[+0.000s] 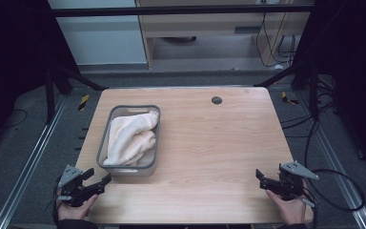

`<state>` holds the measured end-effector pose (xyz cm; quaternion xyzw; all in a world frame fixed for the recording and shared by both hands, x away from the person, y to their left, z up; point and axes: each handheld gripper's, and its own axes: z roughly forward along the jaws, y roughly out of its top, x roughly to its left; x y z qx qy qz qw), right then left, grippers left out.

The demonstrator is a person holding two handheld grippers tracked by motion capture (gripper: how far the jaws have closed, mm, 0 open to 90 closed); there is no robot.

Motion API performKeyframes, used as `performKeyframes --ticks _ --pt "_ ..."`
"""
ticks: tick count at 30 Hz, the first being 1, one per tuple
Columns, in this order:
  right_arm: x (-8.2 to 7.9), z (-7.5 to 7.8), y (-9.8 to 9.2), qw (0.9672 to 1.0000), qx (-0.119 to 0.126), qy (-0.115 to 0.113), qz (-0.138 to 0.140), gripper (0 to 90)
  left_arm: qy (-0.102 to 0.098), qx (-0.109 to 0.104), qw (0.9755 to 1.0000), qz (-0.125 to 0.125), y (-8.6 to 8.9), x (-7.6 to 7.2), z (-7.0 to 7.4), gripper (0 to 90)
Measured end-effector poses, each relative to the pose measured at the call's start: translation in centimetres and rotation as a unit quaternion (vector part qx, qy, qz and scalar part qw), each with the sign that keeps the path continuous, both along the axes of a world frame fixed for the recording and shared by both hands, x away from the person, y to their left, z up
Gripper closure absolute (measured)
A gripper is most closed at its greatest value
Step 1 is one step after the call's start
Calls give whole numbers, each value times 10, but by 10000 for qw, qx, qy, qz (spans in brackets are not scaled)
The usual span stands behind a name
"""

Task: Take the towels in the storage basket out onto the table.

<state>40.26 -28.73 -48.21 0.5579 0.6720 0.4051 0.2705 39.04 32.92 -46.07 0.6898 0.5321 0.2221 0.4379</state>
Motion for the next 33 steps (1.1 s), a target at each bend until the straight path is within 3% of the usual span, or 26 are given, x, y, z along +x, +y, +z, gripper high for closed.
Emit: performKeyframes --ticks 13,33 --pt "-1 -5 5 9992 -380 65 124 91 -164 -174 9996 149 6 0 29 273" --pt "-3 -6 10 9984 -484 147 245 108 -264 7 9992 -298 -8 21 66 266"
